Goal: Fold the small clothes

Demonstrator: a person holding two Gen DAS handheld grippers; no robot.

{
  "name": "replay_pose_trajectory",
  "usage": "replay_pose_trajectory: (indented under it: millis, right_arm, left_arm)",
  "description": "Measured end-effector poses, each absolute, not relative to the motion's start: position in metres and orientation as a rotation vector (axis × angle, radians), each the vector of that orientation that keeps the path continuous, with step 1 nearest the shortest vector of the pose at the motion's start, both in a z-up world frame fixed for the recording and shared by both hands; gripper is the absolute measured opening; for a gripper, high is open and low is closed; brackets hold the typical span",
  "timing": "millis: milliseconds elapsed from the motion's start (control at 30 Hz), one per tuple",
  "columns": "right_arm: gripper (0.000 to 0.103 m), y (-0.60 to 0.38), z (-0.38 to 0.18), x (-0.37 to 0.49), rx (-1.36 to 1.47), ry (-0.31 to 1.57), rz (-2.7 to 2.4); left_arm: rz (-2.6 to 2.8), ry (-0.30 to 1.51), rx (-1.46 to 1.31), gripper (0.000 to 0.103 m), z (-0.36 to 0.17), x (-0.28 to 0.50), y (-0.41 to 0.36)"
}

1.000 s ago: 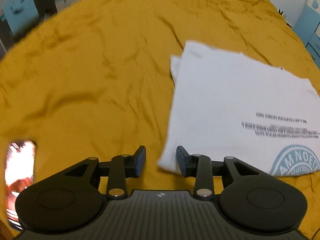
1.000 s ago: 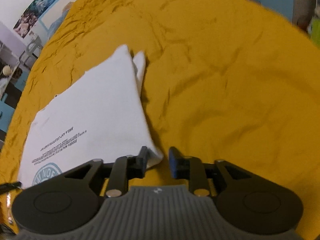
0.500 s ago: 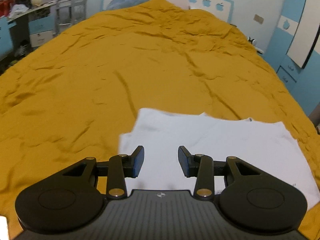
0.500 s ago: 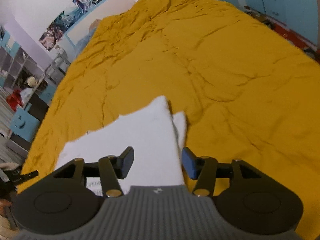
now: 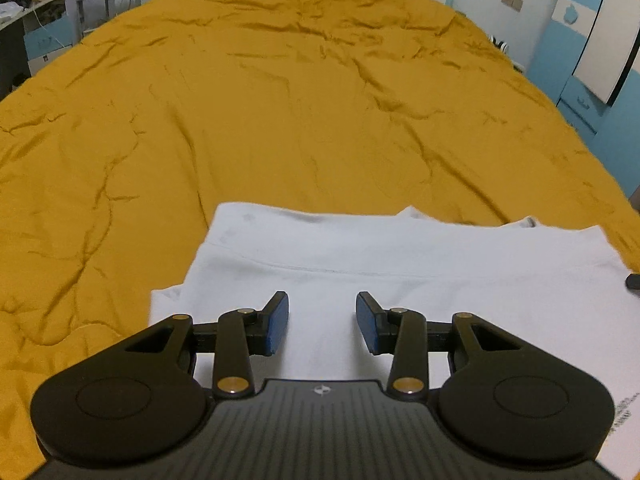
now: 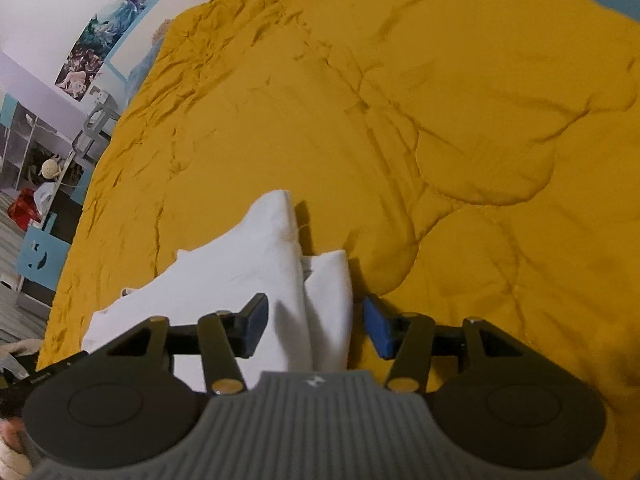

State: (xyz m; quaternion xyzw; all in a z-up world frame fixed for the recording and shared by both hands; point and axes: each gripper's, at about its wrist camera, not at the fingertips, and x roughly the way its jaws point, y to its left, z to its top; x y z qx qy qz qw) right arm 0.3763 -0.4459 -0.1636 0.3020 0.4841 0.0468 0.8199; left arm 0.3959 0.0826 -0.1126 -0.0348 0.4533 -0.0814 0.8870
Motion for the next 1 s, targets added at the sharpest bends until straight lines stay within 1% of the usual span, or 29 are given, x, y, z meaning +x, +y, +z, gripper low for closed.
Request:
replay_pose_trajectory:
  millis: [33, 67, 100, 133, 167, 267, 400, 633, 867, 1000]
  right_arm:
    - [0.045, -0.447, -0.169, 0.379, 0.657, 1.034, 0.107]
    - [0.038, -0.448, -0.173, 0.381, 0.667, 1.035, 0.111]
    - [0.036, -0.449, -0.177, 0.382, 0.678, 1.036, 0.117]
    - [0.027, -0.45, -0.181, 0.384, 0.688, 1.034, 0.129]
    - [0.014, -0.449, -0.183, 0.384, 0.698, 1.032, 0.144]
    - [0.008, -0.446, -0.18, 0.386, 0.683, 1.018, 0.156]
    - [0.006, -0.437, -0.154, 0.39, 0.664, 0.999, 0.155]
    - [0.005, -0.398, -0.076, 0.392, 0.627, 0.992, 0.19]
    - [0.005, -0.314, -0.013, 0.41, 0.633, 0.997, 0.265]
    - [0.005, -0.249, 0.006, 0.426, 0.619, 1.009, 0.303]
  left_arm:
    - [-0.167, 0.949, -0.068, 0.047, -0.116, 0.398, 0.082]
    - [-0.165, 0.955, -0.063, 0.047, -0.119, 0.399, 0.081]
    - [-0.164, 0.958, -0.058, 0.047, -0.121, 0.399, 0.081]
    - [-0.163, 0.959, -0.051, 0.047, -0.123, 0.399, 0.081]
    - [-0.161, 0.959, -0.045, 0.047, -0.125, 0.399, 0.08]
    - [-0.161, 0.952, -0.034, 0.047, -0.124, 0.394, 0.079]
    - [-0.171, 0.936, -0.05, 0.047, -0.117, 0.391, 0.081]
    - [-0.173, 0.885, -0.09, 0.047, -0.095, 0.371, 0.093]
    - [-0.163, 0.832, -0.129, 0.047, -0.075, 0.351, 0.119]
    - [-0.149, 0.811, -0.155, 0.047, -0.067, 0.343, 0.138]
